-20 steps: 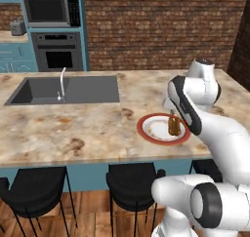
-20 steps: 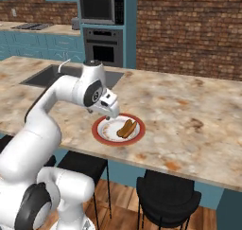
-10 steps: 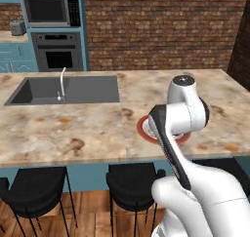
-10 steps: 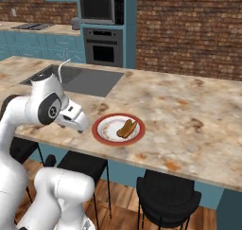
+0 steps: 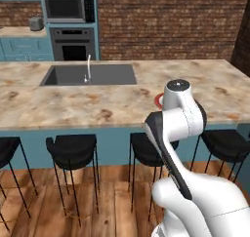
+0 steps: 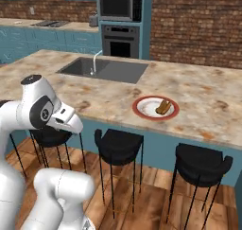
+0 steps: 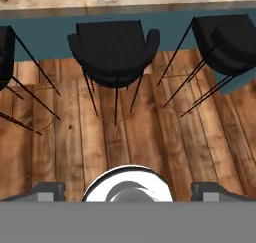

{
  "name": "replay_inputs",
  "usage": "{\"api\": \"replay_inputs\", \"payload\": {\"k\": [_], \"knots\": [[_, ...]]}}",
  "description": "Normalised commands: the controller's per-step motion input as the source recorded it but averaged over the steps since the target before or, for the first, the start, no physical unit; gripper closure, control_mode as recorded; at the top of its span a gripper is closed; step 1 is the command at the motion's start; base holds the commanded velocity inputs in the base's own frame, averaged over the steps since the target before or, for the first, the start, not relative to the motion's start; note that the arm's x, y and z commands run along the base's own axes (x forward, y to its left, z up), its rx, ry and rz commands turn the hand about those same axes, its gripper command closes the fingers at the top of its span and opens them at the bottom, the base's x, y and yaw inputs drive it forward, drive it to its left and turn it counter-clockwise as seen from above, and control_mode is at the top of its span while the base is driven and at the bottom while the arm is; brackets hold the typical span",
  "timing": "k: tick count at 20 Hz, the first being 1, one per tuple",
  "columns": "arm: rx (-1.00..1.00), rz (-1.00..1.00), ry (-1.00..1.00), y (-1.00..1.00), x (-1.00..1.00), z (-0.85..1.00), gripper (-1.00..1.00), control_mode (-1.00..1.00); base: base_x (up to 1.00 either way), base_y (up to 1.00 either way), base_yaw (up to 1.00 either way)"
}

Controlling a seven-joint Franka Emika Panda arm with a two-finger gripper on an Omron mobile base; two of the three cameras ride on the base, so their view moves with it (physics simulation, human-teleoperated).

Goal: Move the hot dog bun to the plate on the dining table and place the condiment next to that plate. Then navigate to the fridge and take the sausage and place it on the plate as well.

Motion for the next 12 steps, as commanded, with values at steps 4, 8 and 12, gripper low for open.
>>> {"api": "replay_inputs", "payload": {"k": [4, 8, 12], "knots": [[0.0, 0.0, 0.0, 0.0, 0.0, 0.0, -1.0, 1.0, -0.96, 1.0, 0.09], [0.0, 0.0, 0.0, 0.0, 0.0, 0.0, -1.0, 1.0, -0.5, 1.0, 0.01], [0.0, 0.0, 0.0, 0.0, 0.0, 0.0, -1.0, 1.0, -0.15, 1.0, 0.0]]}}
